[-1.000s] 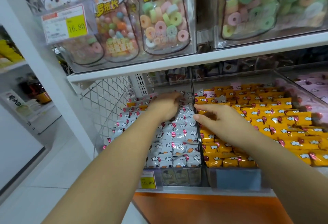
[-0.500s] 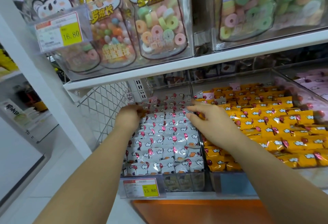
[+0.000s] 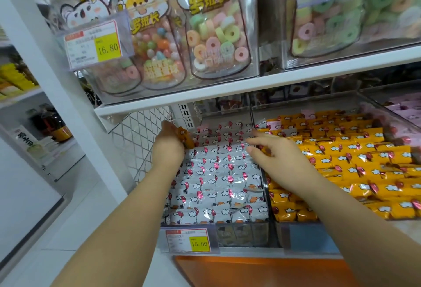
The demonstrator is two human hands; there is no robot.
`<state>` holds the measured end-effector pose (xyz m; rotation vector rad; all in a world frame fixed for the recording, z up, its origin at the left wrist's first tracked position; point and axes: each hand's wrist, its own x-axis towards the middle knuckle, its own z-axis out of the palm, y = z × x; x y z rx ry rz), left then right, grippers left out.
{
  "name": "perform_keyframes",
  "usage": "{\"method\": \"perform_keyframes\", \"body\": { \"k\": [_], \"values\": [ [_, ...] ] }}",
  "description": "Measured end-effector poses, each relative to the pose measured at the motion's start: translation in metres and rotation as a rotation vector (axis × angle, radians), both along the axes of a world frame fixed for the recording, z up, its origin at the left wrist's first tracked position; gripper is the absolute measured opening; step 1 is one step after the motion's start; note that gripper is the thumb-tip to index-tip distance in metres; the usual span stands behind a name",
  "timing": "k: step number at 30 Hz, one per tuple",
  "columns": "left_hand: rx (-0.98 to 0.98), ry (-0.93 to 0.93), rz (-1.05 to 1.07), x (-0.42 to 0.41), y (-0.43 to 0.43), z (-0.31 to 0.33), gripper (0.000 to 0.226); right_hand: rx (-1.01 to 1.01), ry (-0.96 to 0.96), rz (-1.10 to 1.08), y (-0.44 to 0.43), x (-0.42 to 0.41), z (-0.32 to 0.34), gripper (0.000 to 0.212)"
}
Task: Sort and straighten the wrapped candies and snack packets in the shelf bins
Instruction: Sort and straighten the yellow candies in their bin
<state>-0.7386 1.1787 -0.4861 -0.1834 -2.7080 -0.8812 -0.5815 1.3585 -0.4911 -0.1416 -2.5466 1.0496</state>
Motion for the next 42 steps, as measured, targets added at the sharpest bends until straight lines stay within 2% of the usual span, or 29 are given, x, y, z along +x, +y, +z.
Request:
{"method": "perform_keyframes", "body": {
  "k": [5,9,13,18,22,27,29,32,39,42],
  "values": [
    [0.242,0.248,0.007,0.03,0.002,0.015,0.026,0.009,-0.027,0.037,0.001,0.003,0.002,0.035],
    [0.425,0.316,0.022,0.062,0.008,0.027,0.021,0.032,-0.072,0.079,0.003,0.011,0.012,0.04],
    [0.627,0.248,-0.079,0.092,0.019,0.028,0.009,0.027,-0.011,0.095,0.004,0.031,0.017,0.044],
    [0.987,0.001,-0.275,0.131,0.049,0.021,0.016,-0.024,0.089,0.071,0.012,0.061,0.019,0.068],
    [0.989,-0.085,-0.365,0.159,0.08,0.023,0.016,-0.022,0.157,0.034,0.034,0.082,0.025,0.047],
    [0.902,-0.193,-0.494,0.175,0.112,0.025,0.012,0.012,0.159,-0.034,0.069,0.104,0.023,0.037],
    [0.718,-0.16,-0.519,0.174,0.12,0.023,0.013,0.037,0.154,-0.093,0.084,0.11,0.021,0.036],
    [0.403,-0.011,-0.536,0.171,0.128,0.019,0.018,0.072,0.141,-0.225,0.107,0.117,0.017,0.034],
    [0.019,0.066,-0.457,0.141,0.153,0.018,0.026,0.09,0.131,-0.432,0.132,0.119,0.011,0.034],
    [-0.249,0.088,-0.406,0.12,0.162,0.015,0.029,0.104,0.147,-0.473,0.138,0.116,0.012,0.031]
  ]
}}
